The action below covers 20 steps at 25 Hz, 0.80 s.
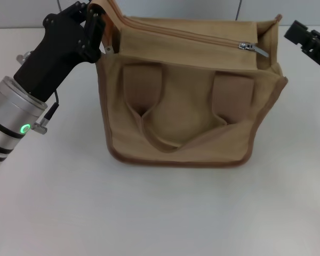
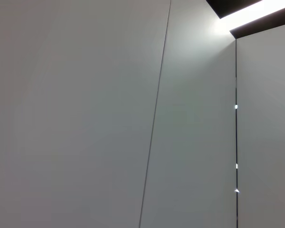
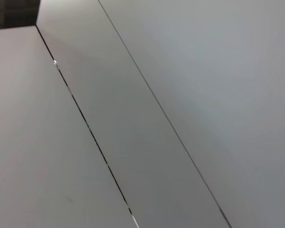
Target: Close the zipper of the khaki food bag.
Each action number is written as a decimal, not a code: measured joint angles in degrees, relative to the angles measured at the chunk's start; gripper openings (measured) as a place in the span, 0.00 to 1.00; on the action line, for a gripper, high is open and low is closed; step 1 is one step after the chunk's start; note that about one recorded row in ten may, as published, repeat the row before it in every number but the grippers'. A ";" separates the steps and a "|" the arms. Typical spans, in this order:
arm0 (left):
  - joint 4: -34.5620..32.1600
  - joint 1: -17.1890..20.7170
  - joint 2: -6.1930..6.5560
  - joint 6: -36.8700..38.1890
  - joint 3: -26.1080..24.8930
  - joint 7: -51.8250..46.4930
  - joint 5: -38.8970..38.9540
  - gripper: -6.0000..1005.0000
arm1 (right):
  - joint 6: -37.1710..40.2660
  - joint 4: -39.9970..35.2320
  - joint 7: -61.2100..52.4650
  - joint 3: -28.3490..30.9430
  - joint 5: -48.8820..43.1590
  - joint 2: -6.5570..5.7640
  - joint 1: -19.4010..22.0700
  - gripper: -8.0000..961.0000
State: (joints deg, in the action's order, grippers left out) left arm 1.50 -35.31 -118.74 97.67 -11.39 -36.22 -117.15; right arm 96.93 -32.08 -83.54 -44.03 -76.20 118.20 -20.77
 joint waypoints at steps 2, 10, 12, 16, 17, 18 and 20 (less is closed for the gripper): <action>0.04 0.34 -0.01 -0.83 -0.08 -0.03 0.02 0.05 | 1.34 0.35 0.88 0.96 0.02 0.17 0.47 0.11; 0.06 3.43 -0.02 -4.66 -0.17 -0.94 -0.29 0.06 | 1.33 2.85 4.33 1.48 -0.28 0.65 1.45 0.28; -0.22 5.06 0.03 -5.32 -0.09 -1.76 -0.34 0.06 | 1.24 4.53 5.66 1.79 -0.36 0.48 1.39 0.37; -2.57 9.28 0.21 -4.34 0.46 -1.92 -0.42 0.13 | 2.28 7.09 11.15 5.25 -0.11 0.47 2.26 0.53; -3.35 10.62 0.24 -4.05 0.45 -2.04 -0.39 0.17 | 2.81 7.47 12.22 6.36 -0.10 0.57 2.51 0.57; -3.91 11.89 0.28 -3.66 0.17 -2.08 -0.28 0.20 | 3.64 8.05 13.66 7.52 -0.07 0.66 2.81 0.61; -4.69 14.22 0.35 -2.49 -0.42 -2.06 -0.18 0.29 | 4.94 9.46 16.12 9.29 -0.02 0.71 3.09 0.69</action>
State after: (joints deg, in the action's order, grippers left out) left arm -3.19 -21.09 -118.39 95.18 -11.81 -38.28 -117.33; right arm 101.87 -22.63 -67.42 -34.75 -76.22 118.91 -17.68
